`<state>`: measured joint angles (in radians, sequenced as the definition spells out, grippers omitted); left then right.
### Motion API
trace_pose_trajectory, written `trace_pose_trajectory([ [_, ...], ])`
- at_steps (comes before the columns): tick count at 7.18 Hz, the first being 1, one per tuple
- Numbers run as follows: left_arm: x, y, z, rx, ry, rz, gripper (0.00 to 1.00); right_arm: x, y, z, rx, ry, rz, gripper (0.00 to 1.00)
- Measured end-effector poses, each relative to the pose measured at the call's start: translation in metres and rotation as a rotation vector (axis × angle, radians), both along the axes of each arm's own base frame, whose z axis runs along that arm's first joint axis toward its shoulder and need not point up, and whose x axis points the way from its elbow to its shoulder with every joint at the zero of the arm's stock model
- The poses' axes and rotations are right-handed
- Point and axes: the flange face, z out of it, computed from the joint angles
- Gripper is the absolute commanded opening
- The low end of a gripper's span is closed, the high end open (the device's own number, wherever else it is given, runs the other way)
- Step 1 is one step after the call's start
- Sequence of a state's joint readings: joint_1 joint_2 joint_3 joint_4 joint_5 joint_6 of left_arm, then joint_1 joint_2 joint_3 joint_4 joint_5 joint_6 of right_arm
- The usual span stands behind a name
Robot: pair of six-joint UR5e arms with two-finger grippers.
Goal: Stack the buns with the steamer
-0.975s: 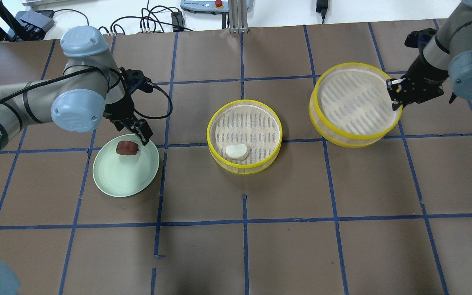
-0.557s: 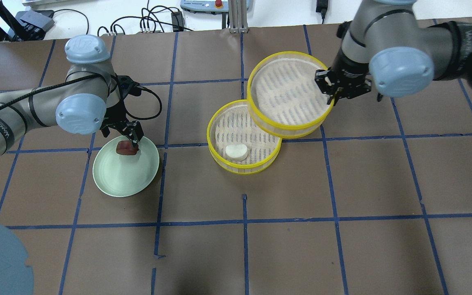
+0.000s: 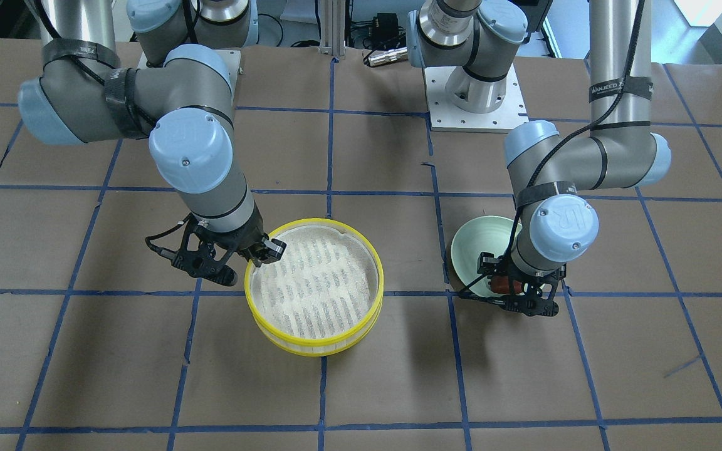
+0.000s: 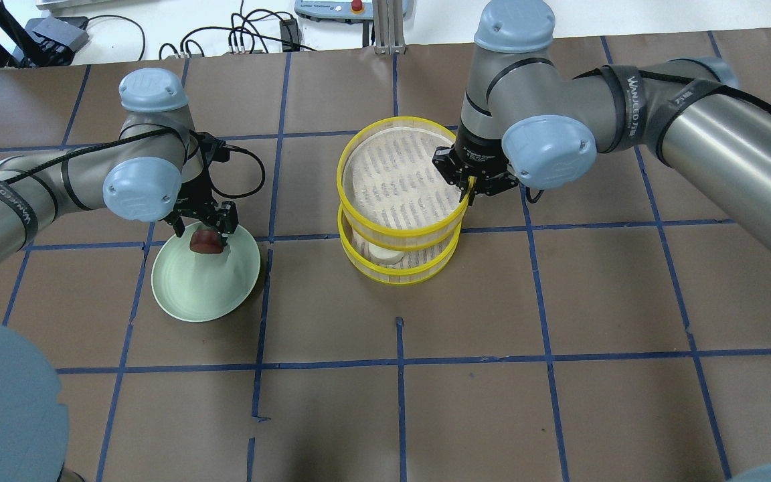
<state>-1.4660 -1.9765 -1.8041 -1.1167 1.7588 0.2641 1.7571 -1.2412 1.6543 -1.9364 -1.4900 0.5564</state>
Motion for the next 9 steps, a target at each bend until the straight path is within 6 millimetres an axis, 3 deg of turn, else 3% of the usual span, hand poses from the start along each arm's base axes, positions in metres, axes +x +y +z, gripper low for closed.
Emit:
trace_pose_trajectory([
  [1, 0.0, 0.0, -0.002, 0.002, 0.001, 0.001, 0.52, 0.005, 0.001, -0.004, 0.009, -0.007, 0.003, 0.1],
  [2, 0.0, -0.001, -0.003, 0.004, 0.0, 0.0, 0.41, 0.009, 0.002, -0.011, 0.02, -0.003, 0.02, 0.1],
  [4, 0.0, 0.0, -0.007, 0.015, 0.002, -0.002, 0.01, 0.009, 0.003, -0.02, 0.032, 0.024, 0.043, 0.1],
  [7, -0.002, -0.001, 0.009, -0.002, -0.001, -0.017, 0.0, 0.009, 0.004, -0.024, 0.041, 0.03, 0.038, 0.13],
  [9, -0.023, 0.001, 0.047, -0.021, 0.005, -0.004, 0.01, 0.012, 0.006, -0.026, 0.048, 0.031, 0.038, 0.13],
])
